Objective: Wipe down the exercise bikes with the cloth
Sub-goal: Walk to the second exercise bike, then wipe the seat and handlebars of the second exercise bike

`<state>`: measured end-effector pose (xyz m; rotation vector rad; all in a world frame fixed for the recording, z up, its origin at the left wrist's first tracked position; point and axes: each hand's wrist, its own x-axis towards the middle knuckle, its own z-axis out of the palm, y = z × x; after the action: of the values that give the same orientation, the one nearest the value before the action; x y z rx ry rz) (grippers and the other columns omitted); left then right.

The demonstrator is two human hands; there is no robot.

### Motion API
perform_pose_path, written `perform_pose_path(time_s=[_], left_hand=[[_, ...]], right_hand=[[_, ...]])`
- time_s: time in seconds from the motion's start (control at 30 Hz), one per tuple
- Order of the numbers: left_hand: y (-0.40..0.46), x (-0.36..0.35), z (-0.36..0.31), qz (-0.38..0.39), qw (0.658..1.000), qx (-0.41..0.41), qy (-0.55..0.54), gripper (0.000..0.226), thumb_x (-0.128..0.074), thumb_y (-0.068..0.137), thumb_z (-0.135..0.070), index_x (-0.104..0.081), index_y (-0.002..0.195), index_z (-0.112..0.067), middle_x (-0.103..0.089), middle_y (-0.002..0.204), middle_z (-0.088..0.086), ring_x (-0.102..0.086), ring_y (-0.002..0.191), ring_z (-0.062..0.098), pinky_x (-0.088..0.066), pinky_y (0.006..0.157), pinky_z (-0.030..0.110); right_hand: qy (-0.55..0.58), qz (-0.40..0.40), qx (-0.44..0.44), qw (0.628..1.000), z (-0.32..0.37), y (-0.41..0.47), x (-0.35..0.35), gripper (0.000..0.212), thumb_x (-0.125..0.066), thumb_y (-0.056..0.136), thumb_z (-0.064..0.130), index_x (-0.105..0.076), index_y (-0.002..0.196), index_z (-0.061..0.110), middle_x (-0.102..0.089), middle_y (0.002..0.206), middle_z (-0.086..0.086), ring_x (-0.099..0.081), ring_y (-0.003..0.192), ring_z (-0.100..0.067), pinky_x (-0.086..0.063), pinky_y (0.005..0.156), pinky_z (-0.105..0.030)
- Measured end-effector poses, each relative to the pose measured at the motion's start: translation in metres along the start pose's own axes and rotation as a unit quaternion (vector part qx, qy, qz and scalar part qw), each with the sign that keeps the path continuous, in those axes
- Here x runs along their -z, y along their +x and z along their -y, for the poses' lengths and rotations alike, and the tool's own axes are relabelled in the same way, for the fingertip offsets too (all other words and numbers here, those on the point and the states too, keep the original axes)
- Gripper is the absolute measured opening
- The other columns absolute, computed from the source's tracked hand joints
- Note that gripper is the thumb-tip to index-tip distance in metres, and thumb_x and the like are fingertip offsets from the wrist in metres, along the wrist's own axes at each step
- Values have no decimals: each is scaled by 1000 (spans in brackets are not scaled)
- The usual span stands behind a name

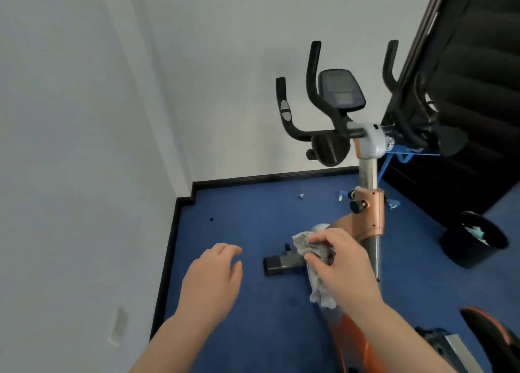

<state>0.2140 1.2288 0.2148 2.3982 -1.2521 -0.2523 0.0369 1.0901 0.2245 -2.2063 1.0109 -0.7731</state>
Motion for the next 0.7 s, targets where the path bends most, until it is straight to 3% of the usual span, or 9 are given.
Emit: perform_pose_path(time_s=[0.13, 0.27, 0.43, 0.53, 0.7], left_hand=[[57, 5, -15, 22, 998, -49, -16, 29, -41, 97, -34, -51, 123, -34, -50, 126, -24, -54, 95, 6, -43, 86, 22], [114, 4, -38, 31, 993, -106, -39, 28, -41, 96, -34, -53, 122, -35, -50, 126, -24, -53, 104, 3, -44, 88, 23], [180, -4, -68, 15, 989, -137, -52, 29, -42, 97, -33, -53, 124, -33, -50, 128, -23, -53, 102, 5, -41, 87, 21], [218, -9, -86, 10, 987, -143, -74, 28, -43, 96, -32, -53, 123, -33, -50, 127, -22, -53, 103, 3, -42, 86, 22], [264, -17, -122, -11, 976, -120, -183, 27, -46, 96, -32, -52, 121, -40, -51, 111, -28, -48, 63, -1, -39, 73, 20]], right_hand=[[-17, -42, -37, 998, -1, 37, 11, 22, -76, 75, 15, -64, 90, 25, -60, 92, 18, -55, 93, 4, -41, 78, -6], [-9, -108, -82, 991, -13, 82, 24, 23, -77, 75, 15, -66, 92, 25, -61, 96, 18, -56, 94, 5, -38, 75, 0], [-10, -158, -83, 984, -37, 143, 33, 26, -77, 75, 15, -64, 92, 29, -61, 94, 20, -57, 90, 0, -46, 75, -12], [18, -177, -76, 981, -48, 182, 42, 25, -76, 77, 14, -62, 91, 29, -61, 91, 17, -58, 83, 0, -46, 68, -10], [-15, -186, -4, 982, -58, 244, 50, 20, -75, 77, 14, -62, 89, 25, -58, 93, 13, -55, 84, -4, -45, 74, -12]])
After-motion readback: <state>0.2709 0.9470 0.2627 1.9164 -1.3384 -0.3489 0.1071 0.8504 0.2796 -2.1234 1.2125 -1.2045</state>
